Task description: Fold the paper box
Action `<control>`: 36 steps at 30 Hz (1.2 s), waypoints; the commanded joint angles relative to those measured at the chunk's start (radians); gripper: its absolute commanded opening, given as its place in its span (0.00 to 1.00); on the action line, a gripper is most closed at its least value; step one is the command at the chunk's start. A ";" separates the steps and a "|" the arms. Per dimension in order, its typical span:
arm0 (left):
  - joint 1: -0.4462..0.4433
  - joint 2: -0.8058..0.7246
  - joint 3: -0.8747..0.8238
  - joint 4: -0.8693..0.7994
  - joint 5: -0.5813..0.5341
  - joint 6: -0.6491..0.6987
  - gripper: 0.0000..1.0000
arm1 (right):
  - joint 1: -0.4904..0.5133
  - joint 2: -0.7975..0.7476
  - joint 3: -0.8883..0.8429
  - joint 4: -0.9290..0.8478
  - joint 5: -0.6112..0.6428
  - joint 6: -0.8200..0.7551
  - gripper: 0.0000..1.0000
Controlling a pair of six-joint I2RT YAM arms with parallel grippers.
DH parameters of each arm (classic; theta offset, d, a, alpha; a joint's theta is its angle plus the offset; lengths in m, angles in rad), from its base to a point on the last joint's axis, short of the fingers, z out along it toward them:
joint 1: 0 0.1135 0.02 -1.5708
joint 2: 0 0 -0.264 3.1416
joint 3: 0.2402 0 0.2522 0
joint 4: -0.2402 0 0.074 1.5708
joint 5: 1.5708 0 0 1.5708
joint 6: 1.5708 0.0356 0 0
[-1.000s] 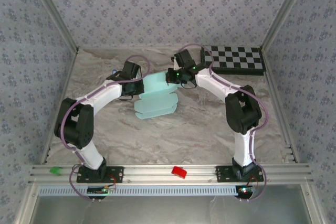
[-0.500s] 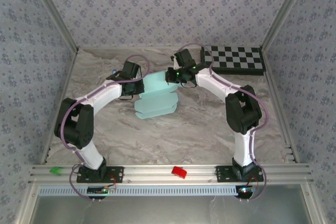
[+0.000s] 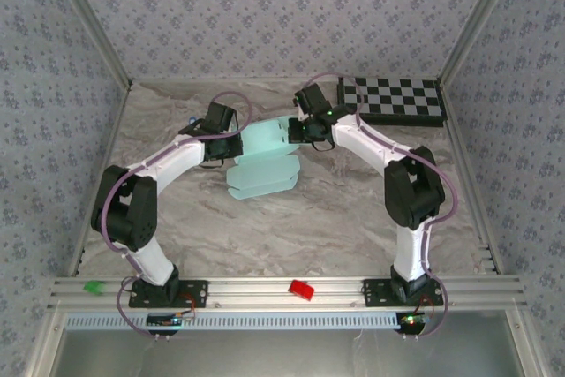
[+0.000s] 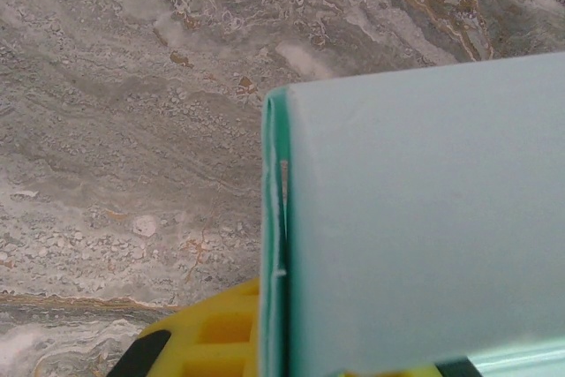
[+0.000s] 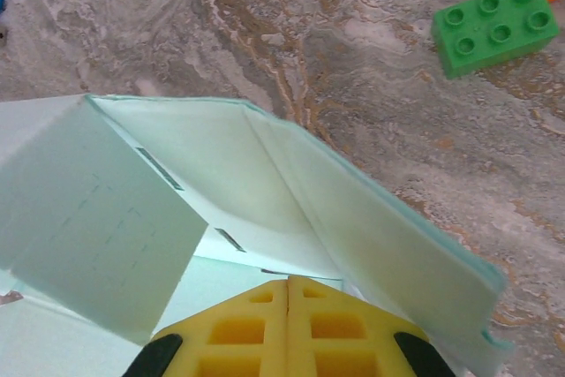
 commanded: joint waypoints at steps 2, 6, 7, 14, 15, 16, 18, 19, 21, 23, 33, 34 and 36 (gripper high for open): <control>-0.006 -0.045 -0.002 0.013 0.005 0.015 0.00 | 0.014 -0.011 0.015 -0.071 0.072 -0.016 0.00; -0.006 -0.047 -0.003 0.013 0.005 0.015 0.00 | 0.027 -0.002 0.029 -0.097 0.116 -0.027 0.00; -0.006 -0.046 -0.003 0.013 0.005 0.015 0.00 | 0.030 0.000 0.029 -0.125 0.127 -0.030 0.00; -0.006 -0.048 -0.004 0.013 0.007 0.015 0.00 | 0.040 0.004 0.024 -0.150 0.161 -0.041 0.00; -0.005 -0.050 -0.004 0.013 0.007 0.015 0.00 | 0.042 0.006 0.024 -0.152 0.161 -0.040 0.00; -0.006 -0.049 -0.004 0.013 0.007 0.015 0.00 | 0.041 0.007 0.023 -0.153 0.158 -0.040 0.00; -0.007 -0.050 -0.006 0.013 0.007 0.013 0.00 | 0.042 0.009 0.019 -0.147 0.146 -0.037 0.00; -0.005 -0.050 -0.006 0.014 0.007 0.013 0.00 | 0.041 0.010 0.017 -0.145 0.141 -0.035 0.00; -0.007 -0.050 -0.006 0.014 0.008 0.013 0.00 | 0.042 0.011 0.012 -0.140 0.118 -0.030 0.00; -0.006 -0.050 -0.009 0.016 0.010 0.011 0.00 | 0.039 0.013 0.010 -0.134 0.104 -0.027 0.00; -0.007 -0.046 -0.009 0.019 0.015 0.010 0.00 | 0.022 -0.002 -0.023 -0.055 0.000 -0.007 0.00; -0.008 -0.047 -0.009 0.019 0.015 0.010 0.00 | 0.018 -0.008 -0.031 -0.037 -0.017 -0.007 0.00; -0.010 -0.045 -0.010 0.020 0.015 0.010 0.00 | 0.012 -0.019 -0.047 0.000 -0.055 -0.005 0.00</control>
